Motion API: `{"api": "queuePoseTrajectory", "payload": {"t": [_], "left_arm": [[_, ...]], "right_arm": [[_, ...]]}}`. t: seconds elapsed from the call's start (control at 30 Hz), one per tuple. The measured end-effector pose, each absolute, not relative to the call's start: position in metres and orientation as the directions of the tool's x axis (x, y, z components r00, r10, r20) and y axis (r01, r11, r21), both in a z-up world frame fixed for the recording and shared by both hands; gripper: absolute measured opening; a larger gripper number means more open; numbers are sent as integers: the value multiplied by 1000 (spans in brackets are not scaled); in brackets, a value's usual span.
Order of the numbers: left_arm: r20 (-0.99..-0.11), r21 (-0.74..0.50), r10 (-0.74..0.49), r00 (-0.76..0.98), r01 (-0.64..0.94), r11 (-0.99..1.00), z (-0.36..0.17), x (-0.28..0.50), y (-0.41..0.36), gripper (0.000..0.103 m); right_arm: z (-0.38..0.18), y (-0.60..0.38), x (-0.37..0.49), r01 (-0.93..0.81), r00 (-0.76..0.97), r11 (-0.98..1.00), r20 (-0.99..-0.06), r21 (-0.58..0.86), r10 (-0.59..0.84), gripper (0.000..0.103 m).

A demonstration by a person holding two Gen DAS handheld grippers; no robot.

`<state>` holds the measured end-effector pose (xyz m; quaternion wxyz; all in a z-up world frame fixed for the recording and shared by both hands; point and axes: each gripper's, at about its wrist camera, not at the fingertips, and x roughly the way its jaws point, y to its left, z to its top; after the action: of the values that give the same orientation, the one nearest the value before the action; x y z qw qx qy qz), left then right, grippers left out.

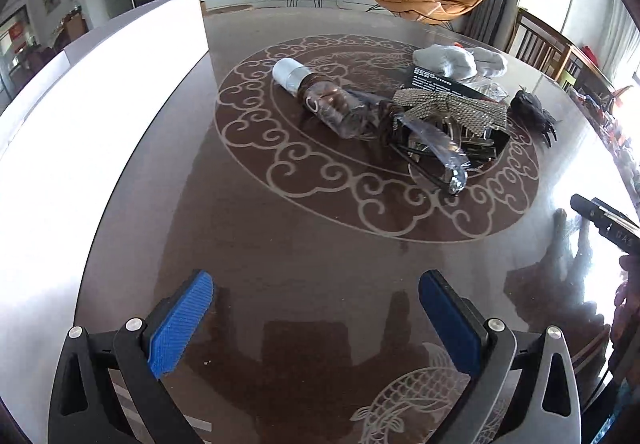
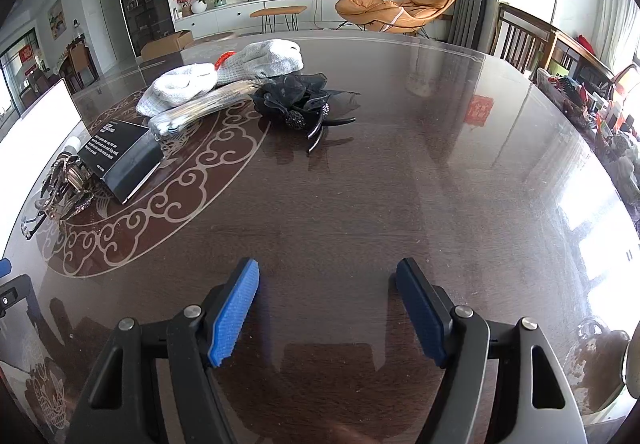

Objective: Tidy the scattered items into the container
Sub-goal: 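Grasp the silver rhinestone bow clip with the right tool while the left tool approaches the glasses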

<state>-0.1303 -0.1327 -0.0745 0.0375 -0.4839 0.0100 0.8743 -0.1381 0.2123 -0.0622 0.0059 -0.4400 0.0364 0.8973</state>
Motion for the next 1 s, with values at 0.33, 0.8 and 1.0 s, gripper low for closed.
{"api": "queuePoseTrajectory", "payload": {"t": [0.33,0.8,1.0], "left_arm": [[-837,-3,26,-546,-43,-999,-84,-120,-139,103],[-822,-91,104,-560,-50,-995,-80,-105,-141,103],[-821,-85,115,-560,-80,-993,-66,-103,-125,103]], "right_arm": [[6,45,-233,411,-593,-909,-740,60,-317,72],[-22,157,-156,296,-544,-954,-812,52,-213,71],[-21,208,-122,151,-624,-981,-757,125,-193,71]]}}
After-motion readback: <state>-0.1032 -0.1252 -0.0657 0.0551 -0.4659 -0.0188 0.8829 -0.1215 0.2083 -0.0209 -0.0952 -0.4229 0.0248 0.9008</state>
